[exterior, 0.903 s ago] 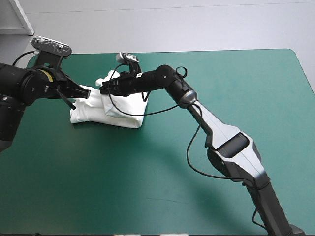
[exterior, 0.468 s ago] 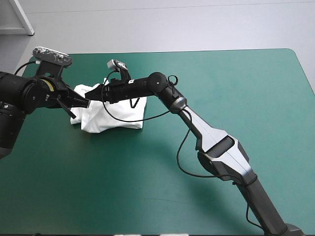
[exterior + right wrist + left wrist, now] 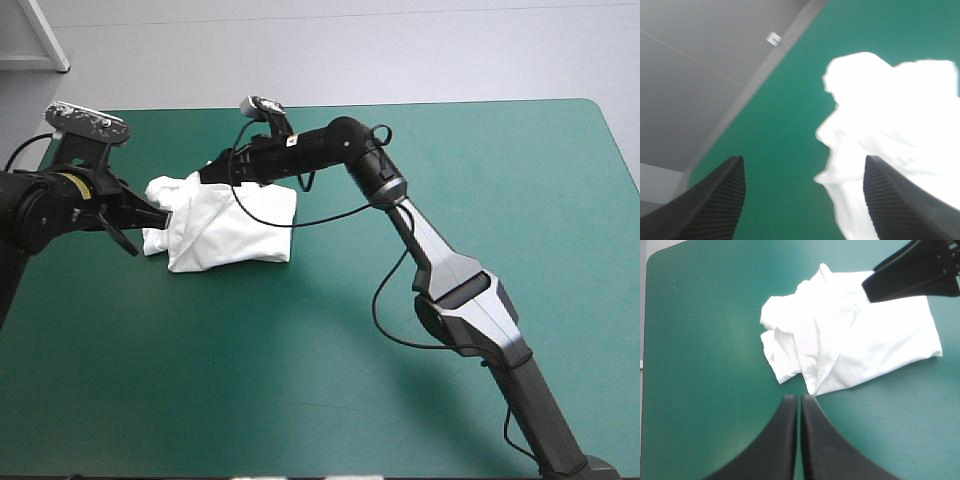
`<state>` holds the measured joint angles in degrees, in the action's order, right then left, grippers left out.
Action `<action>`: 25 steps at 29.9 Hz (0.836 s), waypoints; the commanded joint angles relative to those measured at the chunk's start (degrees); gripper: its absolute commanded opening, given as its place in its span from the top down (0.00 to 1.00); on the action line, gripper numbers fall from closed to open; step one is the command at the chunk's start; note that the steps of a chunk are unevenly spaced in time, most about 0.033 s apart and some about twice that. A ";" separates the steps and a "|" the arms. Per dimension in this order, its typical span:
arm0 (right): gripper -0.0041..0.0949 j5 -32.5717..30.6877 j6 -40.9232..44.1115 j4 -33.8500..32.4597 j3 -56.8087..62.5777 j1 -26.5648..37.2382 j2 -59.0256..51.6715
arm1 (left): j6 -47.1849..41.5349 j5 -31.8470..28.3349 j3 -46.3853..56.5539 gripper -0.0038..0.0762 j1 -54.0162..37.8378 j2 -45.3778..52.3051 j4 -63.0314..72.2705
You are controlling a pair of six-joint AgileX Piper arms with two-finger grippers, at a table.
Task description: Fold the cloth
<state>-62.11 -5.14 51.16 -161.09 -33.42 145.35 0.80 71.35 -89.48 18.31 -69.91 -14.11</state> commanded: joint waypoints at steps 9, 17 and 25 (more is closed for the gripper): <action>0.33 -5.62 10.04 -11.34 -5.50 3.48 -4.52 | -0.27 2.34 -1.38 0.93 0.01 4.08 -0.95; 0.33 -5.72 13.37 -15.51 -4.80 4.73 -4.66 | -0.80 2.34 -1.38 0.93 0.01 4.32 -0.85; 0.33 -5.72 13.54 -14.72 7.89 4.14 -5.43 | -0.80 2.22 -1.38 0.93 0.01 4.32 -0.85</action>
<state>-69.94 8.81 34.14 -155.81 -29.02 144.82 0.63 71.35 -89.48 18.31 -66.69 -14.12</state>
